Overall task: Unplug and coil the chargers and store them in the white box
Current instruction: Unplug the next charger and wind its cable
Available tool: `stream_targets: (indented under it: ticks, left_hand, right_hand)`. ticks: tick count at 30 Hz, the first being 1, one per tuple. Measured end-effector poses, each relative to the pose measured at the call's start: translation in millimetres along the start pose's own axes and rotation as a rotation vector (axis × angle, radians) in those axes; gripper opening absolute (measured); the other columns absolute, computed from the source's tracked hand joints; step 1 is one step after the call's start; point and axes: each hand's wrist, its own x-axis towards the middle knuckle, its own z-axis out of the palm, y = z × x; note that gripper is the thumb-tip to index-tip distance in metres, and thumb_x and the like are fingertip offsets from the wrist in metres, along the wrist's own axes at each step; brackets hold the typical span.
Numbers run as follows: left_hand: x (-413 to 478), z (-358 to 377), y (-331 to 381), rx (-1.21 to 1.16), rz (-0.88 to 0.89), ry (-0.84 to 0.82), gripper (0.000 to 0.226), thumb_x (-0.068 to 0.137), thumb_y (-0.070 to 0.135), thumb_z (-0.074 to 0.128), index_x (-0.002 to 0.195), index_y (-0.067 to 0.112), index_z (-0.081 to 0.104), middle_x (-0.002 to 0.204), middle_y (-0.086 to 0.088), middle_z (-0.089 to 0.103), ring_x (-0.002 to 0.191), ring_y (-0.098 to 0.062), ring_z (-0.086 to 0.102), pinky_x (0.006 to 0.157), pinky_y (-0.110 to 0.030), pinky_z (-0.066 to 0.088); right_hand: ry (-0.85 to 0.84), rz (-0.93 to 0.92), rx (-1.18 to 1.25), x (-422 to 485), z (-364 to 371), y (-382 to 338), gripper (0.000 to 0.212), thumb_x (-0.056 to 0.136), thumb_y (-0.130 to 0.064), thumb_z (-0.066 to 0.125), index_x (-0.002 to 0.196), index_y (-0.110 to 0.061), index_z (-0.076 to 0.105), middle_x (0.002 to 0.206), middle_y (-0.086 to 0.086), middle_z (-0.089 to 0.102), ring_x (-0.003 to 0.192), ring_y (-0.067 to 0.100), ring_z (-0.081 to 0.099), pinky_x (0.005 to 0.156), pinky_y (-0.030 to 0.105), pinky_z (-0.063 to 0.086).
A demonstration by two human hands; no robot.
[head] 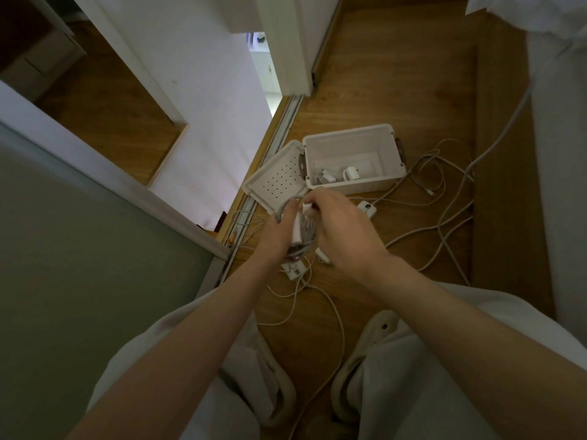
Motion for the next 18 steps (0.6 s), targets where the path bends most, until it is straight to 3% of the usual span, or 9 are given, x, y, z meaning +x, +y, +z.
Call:
stream_targets:
  ticks: [4, 8, 10, 12, 15, 16, 18]
  left_hand:
    - [3.3, -7.2, -0.8, -0.054, 0.049, -0.045, 0.064, 0.090, 0.062, 0.037, 0.129, 0.011, 0.046, 0.106, -0.020, 0.064, 0.068, -0.019, 0.065, 0.048, -0.023, 0.050]
    - [-14.0, 4.9, 18.5, 0.050, 0.116, -0.049, 0.044, 0.096, 0.049, 0.037, 0.124, 0.015, 0.041, 0.103, -0.010, 0.058, 0.071, -0.015, 0.063, 0.048, -0.020, 0.052]
    - [-25.7, 13.6, 24.1, 0.185, 0.267, 0.009, 0.033, 0.096, 0.045, 0.040, 0.116, 0.019, 0.038, 0.096, 0.000, 0.055, 0.075, -0.021, 0.064, 0.053, -0.032, 0.058]
    - [-37.0, 16.5, 24.4, 0.406, 0.501, 0.000, 0.037, 0.089, 0.051, 0.045, 0.114, 0.025, 0.037, 0.100, 0.006, 0.056, 0.082, -0.023, 0.064, 0.066, -0.041, 0.059]
    - [-40.0, 17.9, 18.5, 0.810, 0.816, -0.023, 0.056, 0.083, 0.055, 0.054, 0.121, 0.017, 0.041, 0.113, 0.005, 0.051, 0.093, 0.000, 0.034, 0.087, -0.028, 0.037]
    - [-39.0, 17.6, 18.3, 0.847, 0.872, -0.030, 0.056, 0.083, 0.052, 0.058, 0.121, 0.014, 0.043, 0.112, 0.005, 0.049, 0.091, 0.004, 0.026, 0.086, -0.026, 0.031]
    - [-33.1, 16.1, 19.1, 0.798, 0.890, -0.051, 0.057, 0.082, 0.051, 0.059, 0.121, 0.014, 0.044, 0.107, 0.010, 0.044, 0.091, 0.003, 0.028, 0.086, -0.025, 0.032]
  right_hand:
    - [0.122, 0.222, 0.419, 8.4, -7.1, 4.1, 0.020, 0.097, -0.012, 0.044, 0.113, -0.009, 0.055, 0.104, 0.001, 0.058, 0.080, 0.001, 0.052, 0.067, 0.013, 0.045]
    - [0.137, 0.880, 1.280, 28.0, -29.8, 24.1, 0.016, 0.096, -0.007, 0.043, 0.099, -0.005, 0.059, 0.090, 0.006, 0.056, 0.074, 0.010, 0.052, 0.069, 0.021, 0.050]
    - [0.131, 1.120, 1.530, 32.2, -31.4, 36.7, 0.016, 0.095, -0.003, 0.041, 0.087, -0.004, 0.056, 0.082, 0.008, 0.052, 0.066, 0.011, 0.046, 0.061, 0.022, 0.046]
    - [0.059, 1.213, 1.571, 32.2, -25.7, 42.2, 0.016, 0.096, -0.004, 0.038, 0.091, -0.002, 0.054, 0.082, 0.011, 0.054, 0.066, 0.015, 0.051, 0.057, 0.027, 0.046]
    - [-0.093, 1.197, 1.540, 31.9, -18.9, 44.8, 0.026, 0.097, -0.007, 0.034, 0.082, 0.002, 0.054, 0.075, 0.015, 0.058, 0.066, 0.021, 0.056, 0.054, 0.032, 0.049]
    - [-0.127, 1.171, 1.522, 32.8, -19.0, 44.7, 0.029, 0.097, -0.007, 0.034, 0.078, 0.002, 0.053, 0.072, 0.014, 0.057, 0.064, 0.021, 0.056, 0.050, 0.030, 0.049]
    - [-0.147, 1.086, 1.511, 34.6, -18.0, 43.4, 0.028, 0.098, -0.009, 0.034, 0.081, 0.000, 0.054, 0.075, 0.013, 0.058, 0.059, 0.021, 0.061, 0.043, 0.023, 0.050]
